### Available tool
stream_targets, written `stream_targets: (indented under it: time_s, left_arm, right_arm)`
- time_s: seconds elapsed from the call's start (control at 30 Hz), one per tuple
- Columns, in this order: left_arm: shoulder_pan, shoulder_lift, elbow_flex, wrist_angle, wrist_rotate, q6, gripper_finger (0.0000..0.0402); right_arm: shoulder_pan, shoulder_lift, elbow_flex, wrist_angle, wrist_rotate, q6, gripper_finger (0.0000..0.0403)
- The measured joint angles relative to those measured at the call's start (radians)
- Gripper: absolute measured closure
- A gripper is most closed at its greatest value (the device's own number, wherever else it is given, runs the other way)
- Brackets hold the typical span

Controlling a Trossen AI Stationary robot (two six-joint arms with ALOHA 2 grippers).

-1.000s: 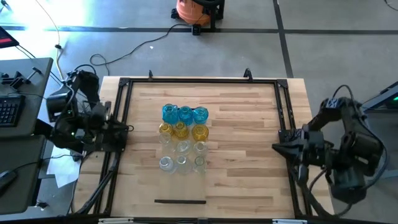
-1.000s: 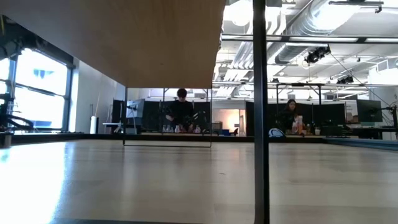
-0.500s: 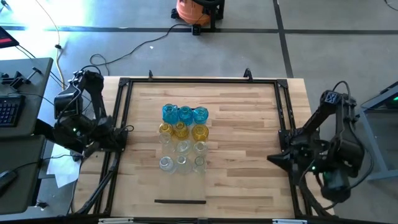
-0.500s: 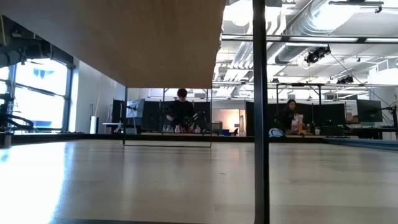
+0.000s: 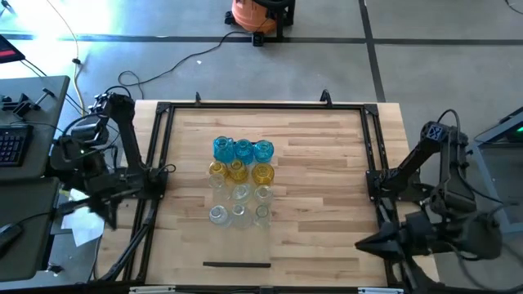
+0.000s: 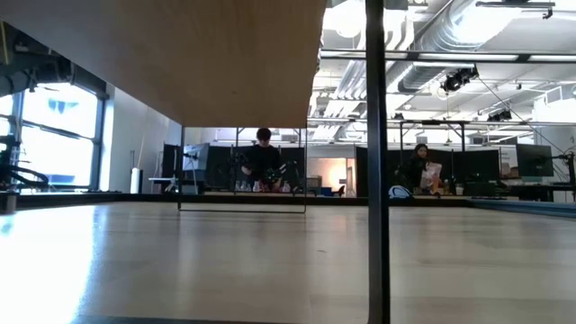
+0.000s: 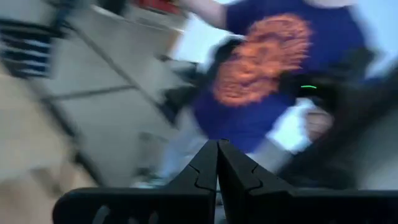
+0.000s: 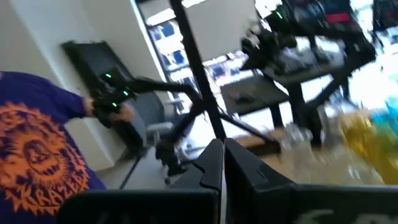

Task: Sort vases onto shelf
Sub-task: Return to Home Position

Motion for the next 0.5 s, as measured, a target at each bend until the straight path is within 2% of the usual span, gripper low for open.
stream_targets:
  time_s: [0.07, 0.2, 0.3, 0.4, 0.5]
  left_arm:
    - [0.001, -0.001, 0.0, 0.028, 0.092, -0.027, 0.0401]
    - [0.017, -0.033, 0.0, 0.031, 0.302, 0.056, 0.0401]
    - [0.041, -0.111, 0.0, 0.029, 0.307, 0.051, 0.0401]
    - [0.064, -0.244, 0.0, 0.04, 0.291, 0.066, 0.0401]
    - [0.064, -0.356, 0.001, 0.027, 0.235, 0.137, 0.0401]
  right_arm:
    - [0.0, 0.0, 0.0, 0.085, -0.023, -0.108, 0.0402]
    - [-0.001, 0.0, 0.0, 0.176, -0.142, -0.205, 0.0402]
    - [-0.001, 0.0, 0.0, 0.237, -0.197, -0.274, 0.0402]
    - [-0.006, 0.0, 0.0, 0.269, -0.217, -0.358, 0.0402]
    - [-0.006, 0.0, 0.0, 0.271, -0.22, -0.406, 0.0402]
